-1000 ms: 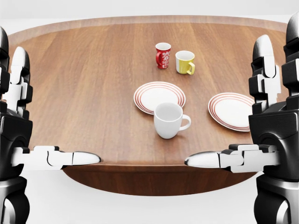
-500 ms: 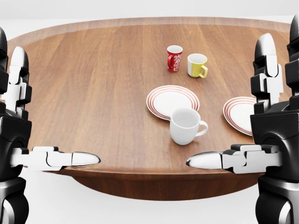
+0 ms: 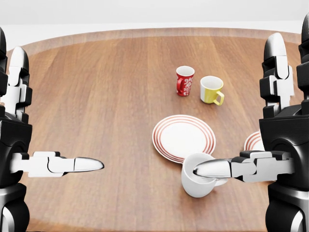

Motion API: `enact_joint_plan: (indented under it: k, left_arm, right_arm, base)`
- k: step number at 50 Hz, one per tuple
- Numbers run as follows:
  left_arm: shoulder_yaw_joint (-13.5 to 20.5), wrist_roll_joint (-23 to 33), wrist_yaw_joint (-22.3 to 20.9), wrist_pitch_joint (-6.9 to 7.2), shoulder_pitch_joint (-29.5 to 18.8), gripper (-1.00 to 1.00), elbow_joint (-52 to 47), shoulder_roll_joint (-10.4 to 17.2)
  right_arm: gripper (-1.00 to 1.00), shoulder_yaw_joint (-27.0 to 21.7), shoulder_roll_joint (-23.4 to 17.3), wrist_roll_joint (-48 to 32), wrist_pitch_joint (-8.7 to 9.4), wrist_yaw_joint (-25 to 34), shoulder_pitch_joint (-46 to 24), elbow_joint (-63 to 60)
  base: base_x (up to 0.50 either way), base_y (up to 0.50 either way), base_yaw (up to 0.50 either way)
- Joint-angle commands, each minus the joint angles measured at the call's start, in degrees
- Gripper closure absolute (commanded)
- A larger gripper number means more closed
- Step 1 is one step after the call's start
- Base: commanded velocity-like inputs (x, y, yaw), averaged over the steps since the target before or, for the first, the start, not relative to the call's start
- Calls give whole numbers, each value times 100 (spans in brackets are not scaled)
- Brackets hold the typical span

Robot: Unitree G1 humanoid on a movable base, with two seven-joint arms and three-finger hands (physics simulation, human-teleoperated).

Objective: Put the white mug on the left plate.

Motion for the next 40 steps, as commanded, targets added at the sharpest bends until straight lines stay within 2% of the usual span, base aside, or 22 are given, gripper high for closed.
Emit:
enact_joint_plan:
  k: [1, 40]
  left_arm:
    - [0, 7, -2, 0, 3, -100, -28, -2]
    - [1, -2, -16, 0, 7, -100, -74, -2]
  right_arm:
    - [-100, 1, 3, 10, 0, 13, 13, -20]
    - [-100, 77, 15, -89, 0, 22, 9, 62]
  base:
    - [50, 0, 0]
    - [48, -1, 0]
